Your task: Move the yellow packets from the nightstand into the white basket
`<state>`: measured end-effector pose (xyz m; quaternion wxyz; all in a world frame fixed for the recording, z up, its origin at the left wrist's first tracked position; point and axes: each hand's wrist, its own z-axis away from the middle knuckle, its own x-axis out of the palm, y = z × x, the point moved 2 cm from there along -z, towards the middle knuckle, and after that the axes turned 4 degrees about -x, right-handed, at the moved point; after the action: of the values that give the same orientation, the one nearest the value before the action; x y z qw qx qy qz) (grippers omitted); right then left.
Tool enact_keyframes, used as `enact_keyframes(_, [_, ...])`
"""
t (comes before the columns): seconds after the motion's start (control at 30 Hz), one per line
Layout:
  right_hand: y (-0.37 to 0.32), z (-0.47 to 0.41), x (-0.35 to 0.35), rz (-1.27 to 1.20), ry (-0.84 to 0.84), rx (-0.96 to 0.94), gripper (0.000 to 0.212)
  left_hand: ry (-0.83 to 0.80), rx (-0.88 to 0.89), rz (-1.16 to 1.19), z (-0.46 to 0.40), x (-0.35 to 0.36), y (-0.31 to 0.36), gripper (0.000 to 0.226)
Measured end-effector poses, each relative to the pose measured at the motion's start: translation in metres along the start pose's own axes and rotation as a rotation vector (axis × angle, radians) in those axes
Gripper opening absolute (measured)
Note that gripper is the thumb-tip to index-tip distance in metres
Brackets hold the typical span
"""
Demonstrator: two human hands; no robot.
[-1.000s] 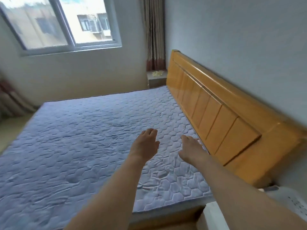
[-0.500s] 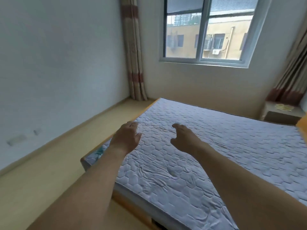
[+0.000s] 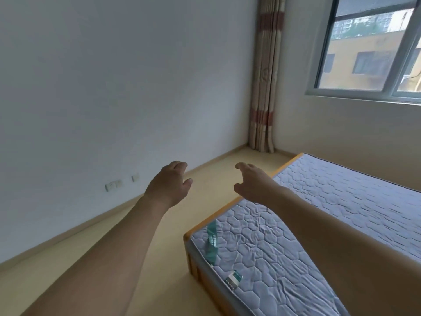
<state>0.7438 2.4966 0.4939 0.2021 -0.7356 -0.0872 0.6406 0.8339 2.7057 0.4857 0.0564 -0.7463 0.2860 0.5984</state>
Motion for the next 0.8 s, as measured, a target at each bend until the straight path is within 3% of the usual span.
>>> enact_keyframes(0.47, [-0.18, -0.356, 0.074, 0.022, -0.047, -0.203, 0.061, 0.036, -0.144, -0.096, -0.249, -0.063, -0.253, 0.053])
enact_keyframes(0.8, [-0.27, -0.582, 0.122, -0.013, 0.025, -0.161, 0.059, 0.032, -0.097, -0.103, -0.446, -0.075, -0.426, 0.052])
